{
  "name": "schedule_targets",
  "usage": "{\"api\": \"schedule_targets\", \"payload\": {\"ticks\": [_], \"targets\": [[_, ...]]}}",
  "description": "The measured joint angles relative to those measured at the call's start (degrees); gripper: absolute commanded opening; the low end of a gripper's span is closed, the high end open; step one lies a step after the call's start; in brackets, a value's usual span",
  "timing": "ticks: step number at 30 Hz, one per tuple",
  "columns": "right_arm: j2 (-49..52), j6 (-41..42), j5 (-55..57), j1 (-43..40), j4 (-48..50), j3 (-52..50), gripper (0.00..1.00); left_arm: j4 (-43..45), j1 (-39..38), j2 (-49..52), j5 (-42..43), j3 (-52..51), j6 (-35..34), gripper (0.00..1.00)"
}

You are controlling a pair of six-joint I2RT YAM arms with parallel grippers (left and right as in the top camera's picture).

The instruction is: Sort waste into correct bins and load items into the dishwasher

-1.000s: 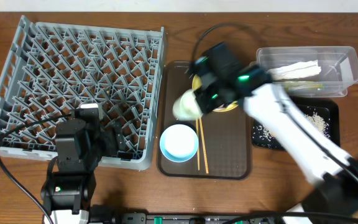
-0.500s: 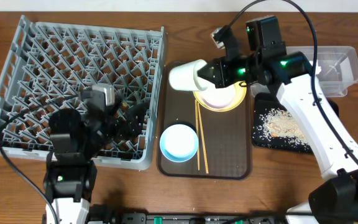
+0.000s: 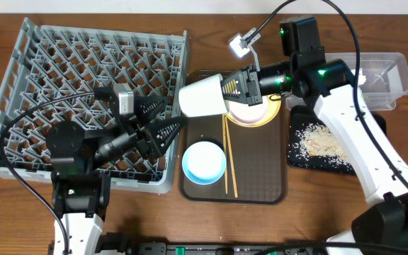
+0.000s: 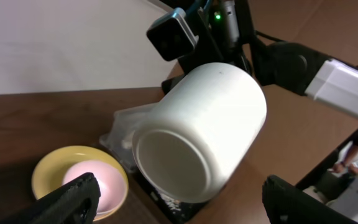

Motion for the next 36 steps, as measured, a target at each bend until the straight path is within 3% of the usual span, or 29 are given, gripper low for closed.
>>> {"api": "schedule_targets", "payload": {"ticks": [21, 36], "targets": [[0.3, 0.7, -2.9, 5.4, 2.6, 0.0, 0.01, 2.0, -0.4, -0.2, 4.8, 0.0, -6.2, 0.81], [0.3, 0.7, -5.4, 6.5, 2.6, 0.0, 0.01, 6.3, -4.9, 0.0, 3.9, 0.0, -7.1, 0.77]]}}
